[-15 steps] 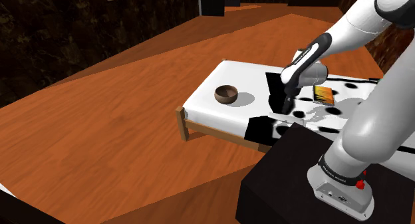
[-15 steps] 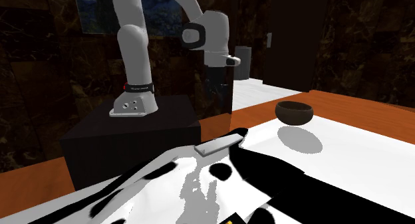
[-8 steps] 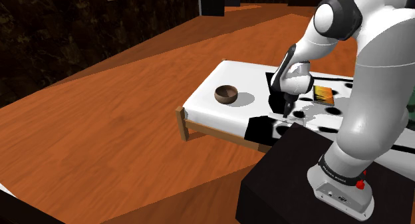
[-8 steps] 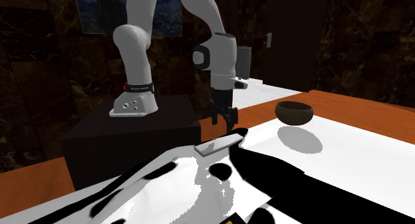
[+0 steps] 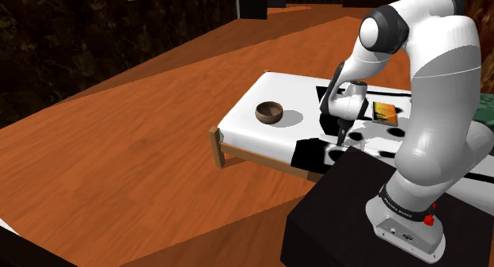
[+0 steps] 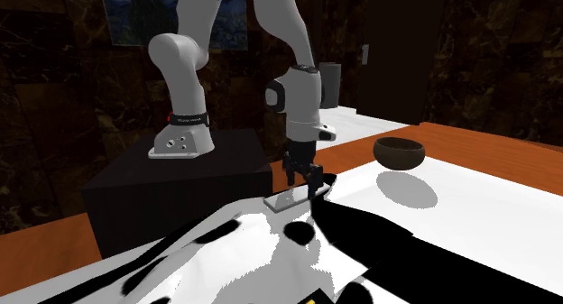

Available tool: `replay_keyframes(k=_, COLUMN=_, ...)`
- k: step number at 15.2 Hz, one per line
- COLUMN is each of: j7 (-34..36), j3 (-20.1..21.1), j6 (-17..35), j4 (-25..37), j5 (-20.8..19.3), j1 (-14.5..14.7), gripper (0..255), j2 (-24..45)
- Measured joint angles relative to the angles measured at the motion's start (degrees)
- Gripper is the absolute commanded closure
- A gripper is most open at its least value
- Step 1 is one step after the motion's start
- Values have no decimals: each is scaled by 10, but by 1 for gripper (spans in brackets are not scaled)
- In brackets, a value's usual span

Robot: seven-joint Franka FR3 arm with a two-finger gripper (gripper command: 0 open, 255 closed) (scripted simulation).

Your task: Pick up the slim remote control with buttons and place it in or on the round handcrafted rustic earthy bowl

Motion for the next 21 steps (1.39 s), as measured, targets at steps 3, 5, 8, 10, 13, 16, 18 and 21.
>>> replay_keyframes(k=3, j7=-10, j3=16, j6=9, j4=7, j5=12, j1=-13, gripper=0, j2=14)
replay_keyframes(k=5, j7=-10, j3=18, j6=10, j4=8, j5=13, j1=-14, gripper=0, j2=16)
replay_keyframes(k=8, j7=-10, j3=18, j6=10, j4=8, j5=14, j1=-14, gripper=255, j2=16)
replay_keyframes(k=10, j7=-10, j3=18, j6=10, j4=8, j5=14, j1=-14, gripper=255, j2=16)
replay_keyframes(k=13, j7=-10, j3=18, j6=10, j4=8, j5=14, j1=-14, gripper=255, j2=16)
replay_keyframes(k=16, j7=-10, j3=18, j6=10, j4=8, j5=14, j1=-14, gripper=255, j2=16)
replay_keyframes(k=18, j7=-10, j3=18, j6=10, j4=8, j5=14, j1=-14, gripper=255, j2=16)
replay_keyframes(k=21, j7=3, j3=-3, j6=-2, j4=-1, j5=-2, j1=3, gripper=255, j2=-2)
